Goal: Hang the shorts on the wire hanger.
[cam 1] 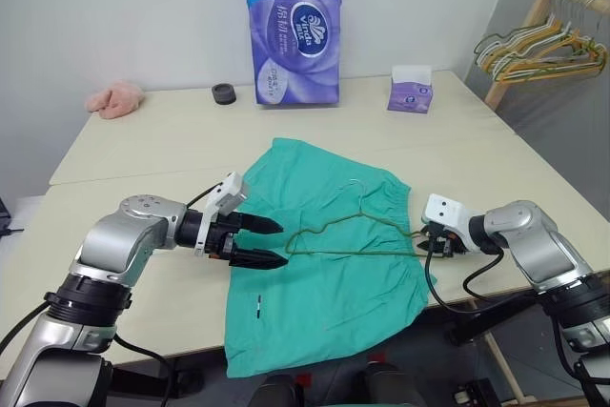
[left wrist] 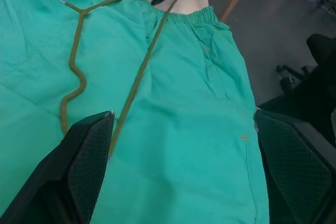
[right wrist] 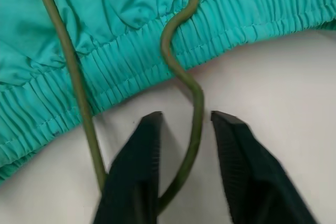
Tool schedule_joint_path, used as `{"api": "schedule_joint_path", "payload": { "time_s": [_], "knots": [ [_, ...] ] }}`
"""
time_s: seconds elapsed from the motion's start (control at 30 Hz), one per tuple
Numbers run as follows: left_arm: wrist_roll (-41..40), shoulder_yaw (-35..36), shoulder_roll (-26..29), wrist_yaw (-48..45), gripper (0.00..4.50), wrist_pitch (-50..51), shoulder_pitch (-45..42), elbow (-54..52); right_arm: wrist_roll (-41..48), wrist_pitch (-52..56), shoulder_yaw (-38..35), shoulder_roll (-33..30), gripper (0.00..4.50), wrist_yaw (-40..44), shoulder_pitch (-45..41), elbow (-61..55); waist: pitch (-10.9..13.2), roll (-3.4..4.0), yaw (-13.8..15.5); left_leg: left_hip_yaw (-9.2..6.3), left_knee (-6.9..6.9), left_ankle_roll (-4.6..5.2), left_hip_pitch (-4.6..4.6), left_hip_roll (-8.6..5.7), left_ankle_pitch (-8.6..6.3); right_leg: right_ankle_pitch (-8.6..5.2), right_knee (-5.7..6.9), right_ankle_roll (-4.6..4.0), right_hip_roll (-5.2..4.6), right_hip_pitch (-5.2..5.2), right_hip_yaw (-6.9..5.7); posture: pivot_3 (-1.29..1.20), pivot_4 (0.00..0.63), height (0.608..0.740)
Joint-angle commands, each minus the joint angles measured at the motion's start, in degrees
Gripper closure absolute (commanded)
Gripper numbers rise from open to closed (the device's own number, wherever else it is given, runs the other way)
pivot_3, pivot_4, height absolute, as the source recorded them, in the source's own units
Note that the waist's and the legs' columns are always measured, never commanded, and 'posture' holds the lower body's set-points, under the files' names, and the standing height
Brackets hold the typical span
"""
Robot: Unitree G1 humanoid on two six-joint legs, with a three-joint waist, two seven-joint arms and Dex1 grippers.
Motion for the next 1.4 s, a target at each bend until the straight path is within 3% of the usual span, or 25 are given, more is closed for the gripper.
{"api": "schedule_joint_path", "payload": {
  "time_s": [0.03,0.07,0.23,0.37,0.57,0.77,1.0,1.4],
  "knots": [
    [-0.36,3.57,-0.57,3.05,0.00,-0.74,-1.01,1.95,0.24,-0.10,-1.70,-0.07,4.24,-2.22,0.05,-1.82,0.00,0.00,0.14,0.00,0.00,0.00,0.00,0.00,0.00,0.00,0.00,0.00,0.00,0.00,0.00,-0.06,0.050,0.740],
    [-0.28,4.10,-0.77,3.85,0.00,-0.72,-1.30,2.82,0.50,-0.10,-2.03,-0.16,4.45,-2.58,0.18,-2.47,0.00,0.00,0.27,0.00,0.00,0.00,0.00,0.00,0.00,0.00,0.00,0.00,-0.01,0.00,0.00,-0.06,0.050,0.740],
    [3.49,8.16,-2.89,12.83,0.00,-5.41,-4.96,13.37,1.34,0.36,-5.63,-0.77,4.45,-5.80,0.07,-6.65,0.01,0.02,0.43,-0.02,-0.01,-0.01,-0.01,0.01,0.00,0.00,0.01,0.00,0.00,-0.03,-0.03,-0.07,0.052,0.740],
    [2.51,9.03,-2.41,11.70,0.00,-4.15,-6.77,16.48,2.84,2.61,-8.59,-0.27,4.45,-7.57,-1.23,-9.17,0.01,0.01,0.41,-0.04,-0.01,-0.04,-0.02,0.00,-0.01,0.01,-0.01,0.00,-0.01,-0.04,-0.04,-0.07,0.052,0.740],
    [-1.91,8.89,-0.77,7.45,0.00,4.02,-5.20,12.20,4.81,3.84,-11.20,0.56,4.45,-10.23,-2.83,-13.55,0.01,0.01,0.31,-0.06,-0.02,-0.08,-0.10,-0.01,-0.03,0.01,0.02,0.00,-0.03,-0.13,-0.03,-0.07,0.053,0.740],
    [-8.03,6.89,1.87,0.95,0.00,13.54,-4.23,5.68,0.91,-6.46,-7.11,1.36,4.45,-13.67,-2.95,-19.06,0.02,0.03,0.14,-0.07,-0.02,-0.08,-0.29,0.00,-0.04,0.00,0.06,0.00,-0.02,-0.32,-0.06,-0.07,0.055,0.740],
    [-8.28,3.72,2.93,-1.26,0.00,14.75,-2.99,2.38,-1.08,-14.36,-5.60,2.94,4.45,-16.25,-3.90,-19.68,0.02,0.03,0.25,-0.07,0.01,-0.09,-0.30,-0.01,-0.03,0.01,0.05,0.00,-0.02,-0.31,-0.05,-0.08,0.053,0.740],
    [-8.16,1.36,2.99,-2.44,0.00,12.91,-0.19,0.14,-0.01,-15.68,-6.72,4.82,4.45,-16.71,-5.40,-18.62,0.02,0.03,0.28,-0.06,0.01,-0.09,-0.31,0.00,-0.03,0.00,0.05,-0.01,-0.01,-0.31,-0.04,-0.08,0.048,0.740]
  ]
}}
